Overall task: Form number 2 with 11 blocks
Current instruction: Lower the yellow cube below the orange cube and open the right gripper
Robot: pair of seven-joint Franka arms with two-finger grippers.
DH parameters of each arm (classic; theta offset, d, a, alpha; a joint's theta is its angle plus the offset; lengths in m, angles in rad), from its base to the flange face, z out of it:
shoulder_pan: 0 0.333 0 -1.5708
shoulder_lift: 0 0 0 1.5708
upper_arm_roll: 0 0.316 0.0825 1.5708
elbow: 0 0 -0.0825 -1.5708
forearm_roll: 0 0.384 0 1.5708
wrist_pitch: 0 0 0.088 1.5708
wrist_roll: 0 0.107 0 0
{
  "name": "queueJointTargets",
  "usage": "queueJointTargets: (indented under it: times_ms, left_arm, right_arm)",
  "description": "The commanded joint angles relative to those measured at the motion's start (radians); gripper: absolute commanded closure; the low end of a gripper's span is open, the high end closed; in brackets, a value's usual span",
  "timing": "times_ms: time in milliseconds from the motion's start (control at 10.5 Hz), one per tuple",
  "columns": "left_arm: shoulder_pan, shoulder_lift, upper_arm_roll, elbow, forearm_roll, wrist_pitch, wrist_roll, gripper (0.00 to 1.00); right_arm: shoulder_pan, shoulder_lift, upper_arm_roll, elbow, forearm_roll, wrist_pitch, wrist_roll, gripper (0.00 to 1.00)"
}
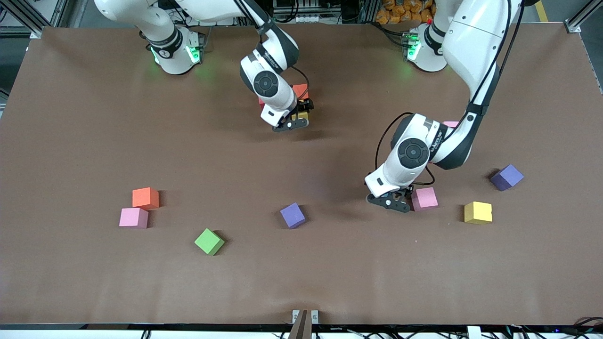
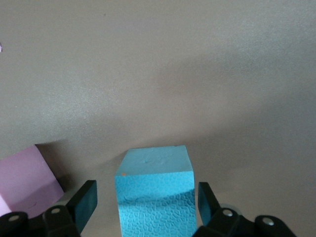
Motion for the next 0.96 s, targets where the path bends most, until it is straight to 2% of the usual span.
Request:
queueJointTargets:
  times_ms: [0,96,287,860]
  left_arm:
    - [-0.009,0.003,0.006,0.002,-0.006,0.014,0.01,0.38]
    - [-0.009,0.002,0.006,0.002,-0.006,0.014,0.012,0.63]
    - [-0.009,0.0,0.006,0.002,-0.008,0.014,0.012,0.99]
    - [0.001,-0.03,0.013,0.003,-0.006,0.003,0.016,1.0]
  right_arm:
    - [-0.018,-0.011,0.016,0.0,-0.012,-0.011,0.047,0.0]
    - [-0.019,-0.016,0.017,0.001,-0.012,-0.008,0.076,0.0]
    - [-0.021,-0.016,0.043,0.003,-0.009,0.003,0.154,0.0]
    - [-0.055,-0.046,0.062,0.015,-0.022,-0.006,0.164,0.0]
